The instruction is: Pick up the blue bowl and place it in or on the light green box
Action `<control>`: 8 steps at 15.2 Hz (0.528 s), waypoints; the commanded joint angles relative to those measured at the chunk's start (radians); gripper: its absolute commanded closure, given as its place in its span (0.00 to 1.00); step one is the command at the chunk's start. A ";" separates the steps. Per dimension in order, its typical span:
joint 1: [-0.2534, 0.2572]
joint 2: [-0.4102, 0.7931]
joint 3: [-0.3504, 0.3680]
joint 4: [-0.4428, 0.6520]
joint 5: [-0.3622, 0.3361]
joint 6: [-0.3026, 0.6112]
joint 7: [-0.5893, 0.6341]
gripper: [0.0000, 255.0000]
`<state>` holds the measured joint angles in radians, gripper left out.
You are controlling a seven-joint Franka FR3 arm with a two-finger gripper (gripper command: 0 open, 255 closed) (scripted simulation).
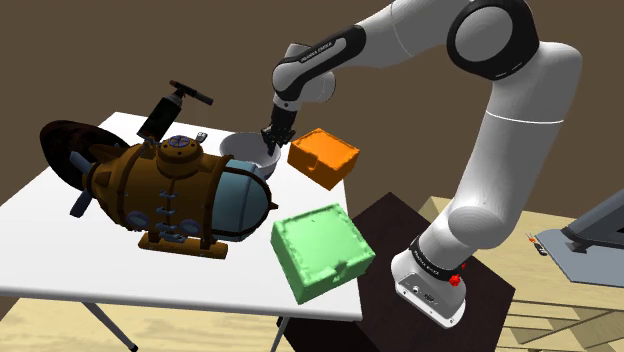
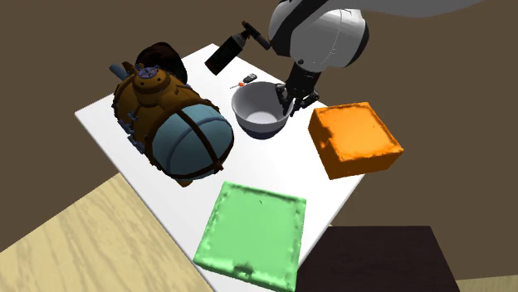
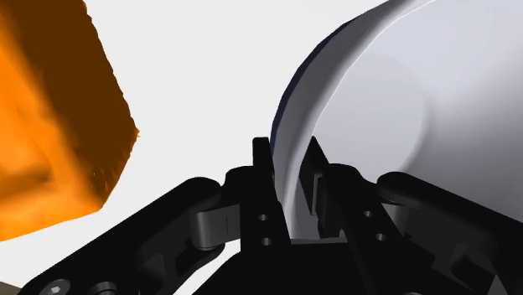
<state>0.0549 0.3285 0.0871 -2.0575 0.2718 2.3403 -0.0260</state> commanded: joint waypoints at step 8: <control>-0.001 -0.061 -0.003 0.019 -0.011 -0.078 0.020 1.00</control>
<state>0.0547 0.2776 0.0846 -2.0425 0.2626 2.2759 -0.0088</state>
